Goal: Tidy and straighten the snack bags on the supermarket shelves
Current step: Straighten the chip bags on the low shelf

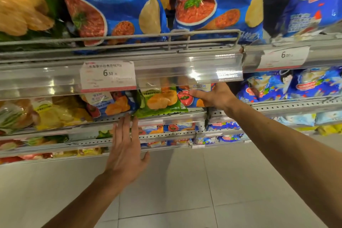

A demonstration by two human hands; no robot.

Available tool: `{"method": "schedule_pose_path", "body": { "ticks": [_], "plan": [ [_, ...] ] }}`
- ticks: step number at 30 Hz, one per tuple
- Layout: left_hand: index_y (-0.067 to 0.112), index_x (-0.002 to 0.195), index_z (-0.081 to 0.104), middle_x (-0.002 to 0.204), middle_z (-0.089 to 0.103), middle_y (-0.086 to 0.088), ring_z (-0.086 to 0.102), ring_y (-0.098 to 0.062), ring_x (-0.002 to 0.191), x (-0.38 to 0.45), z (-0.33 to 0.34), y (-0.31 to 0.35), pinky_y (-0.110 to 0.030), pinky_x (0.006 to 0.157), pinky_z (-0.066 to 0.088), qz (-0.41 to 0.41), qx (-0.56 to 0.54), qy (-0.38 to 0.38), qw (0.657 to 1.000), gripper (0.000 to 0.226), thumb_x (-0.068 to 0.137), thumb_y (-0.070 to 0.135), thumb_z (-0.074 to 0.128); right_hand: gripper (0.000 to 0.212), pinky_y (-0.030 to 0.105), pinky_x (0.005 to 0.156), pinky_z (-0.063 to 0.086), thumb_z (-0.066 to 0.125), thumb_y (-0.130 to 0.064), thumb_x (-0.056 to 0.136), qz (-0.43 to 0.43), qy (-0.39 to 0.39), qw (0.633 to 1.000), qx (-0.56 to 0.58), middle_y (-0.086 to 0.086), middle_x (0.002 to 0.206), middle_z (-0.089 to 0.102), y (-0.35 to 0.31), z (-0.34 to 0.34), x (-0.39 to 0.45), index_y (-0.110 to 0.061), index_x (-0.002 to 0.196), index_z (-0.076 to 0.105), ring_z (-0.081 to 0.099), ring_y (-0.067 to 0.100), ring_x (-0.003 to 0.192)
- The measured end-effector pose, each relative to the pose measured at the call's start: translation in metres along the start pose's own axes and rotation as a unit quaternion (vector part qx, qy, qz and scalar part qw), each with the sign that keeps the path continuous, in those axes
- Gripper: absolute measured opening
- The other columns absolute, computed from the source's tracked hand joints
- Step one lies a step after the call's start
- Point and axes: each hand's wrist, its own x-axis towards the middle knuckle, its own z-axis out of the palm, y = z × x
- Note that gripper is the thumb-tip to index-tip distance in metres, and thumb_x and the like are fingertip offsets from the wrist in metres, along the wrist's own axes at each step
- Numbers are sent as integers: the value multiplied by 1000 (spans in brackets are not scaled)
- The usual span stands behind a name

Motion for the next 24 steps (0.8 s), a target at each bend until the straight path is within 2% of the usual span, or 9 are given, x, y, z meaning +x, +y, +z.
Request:
{"method": "schedule_pose_path", "body": {
  "ticks": [4, 6, 8, 11, 13, 16, 17, 20, 24],
  "plan": [
    [13, 156, -14, 165, -14, -12, -14, -33, 152, 1, -1, 3, -47, 125, 2, -22, -9, -19, 1000, 110, 87, 59, 59, 21, 27, 71, 55, 86, -40, 76, 6, -35, 997, -67, -12, 74, 71, -3, -6, 2, -29, 89, 74, 64, 9, 67],
    [14, 156, -14, 165, -14, -10, -15, -32, 152, 1, -3, 3, -45, 125, 0, -21, -11, -25, 999, 109, 87, 58, 58, 22, 24, 68, 51, 85, -43, 76, 11, -42, 996, -74, -12, 74, 70, -4, -8, 1, -31, 89, 73, 60, 5, 64],
    [15, 157, -12, 165, -13, -9, -14, -31, 152, 1, -6, 2, -44, 125, 1, -19, -15, -27, 999, 109, 87, 57, 60, 27, 24, 71, 52, 85, -44, 77, 5, -47, 996, -72, -10, 80, 71, -6, -9, -1, -30, 97, 74, 61, 5, 68],
    [15, 157, -12, 165, -12, -8, -13, -30, 152, 1, -12, 3, -46, 125, 6, -24, -22, -42, 999, 110, 87, 55, 62, 43, 34, 93, 57, 85, -41, 77, -5, -40, 997, -70, -3, 105, 75, -7, -10, -9, -22, 114, 73, 69, 13, 96],
    [17, 157, -13, 166, -13, -6, -14, -28, 153, 2, -18, 5, -46, 125, 7, -30, -32, -49, 998, 109, 88, 55, 62, 51, 37, 99, 56, 87, -37, 76, -4, -21, 997, -70, -1, 110, 75, -6, -11, -20, -17, 120, 69, 70, 15, 102],
    [19, 158, -11, 166, -16, -2, -15, -23, 153, 1, -28, 3, -44, 125, 12, -28, -67, -61, 996, 104, 91, 52, 61, 58, 19, 91, 55, 89, -24, 76, -42, 43, 996, -72, -12, 106, 66, 3, -9, -44, -14, 124, 57, 65, -5, 94],
    [18, 159, -7, 166, -14, -1, -13, -21, 153, 0, -31, 1, -42, 125, 14, -27, -85, -56, 994, 101, 92, 49, 61, 62, 16, 91, 53, 88, -24, 77, -53, 79, 993, -75, -10, 111, 62, 7, -6, -52, -14, 128, 54, 63, -6, 101],
    [13, 158, 14, 167, 8, -2, 2, -18, 154, -8, -37, -5, -36, 124, 19, -31, -153, -4, 988, 85, 93, 36, 64, 68, 31, 107, 43, 83, -26, 83, -85, 203, 969, -112, 7, 136, 48, 19, 11, -78, -11, 139, 48, 45, 16, 128],
    [10, 146, 43, 150, 41, -9, 33, -26, 142, -16, -47, -21, -47, 113, 40, -23, -201, 130, 971, 65, 88, 17, 71, 45, 31, 99, 45, 77, -17, 87, -182, 255, 944, -104, 4, 124, 53, 21, 47, -97, -14, 127, 54, 48, 15, 116]
  ]
}}
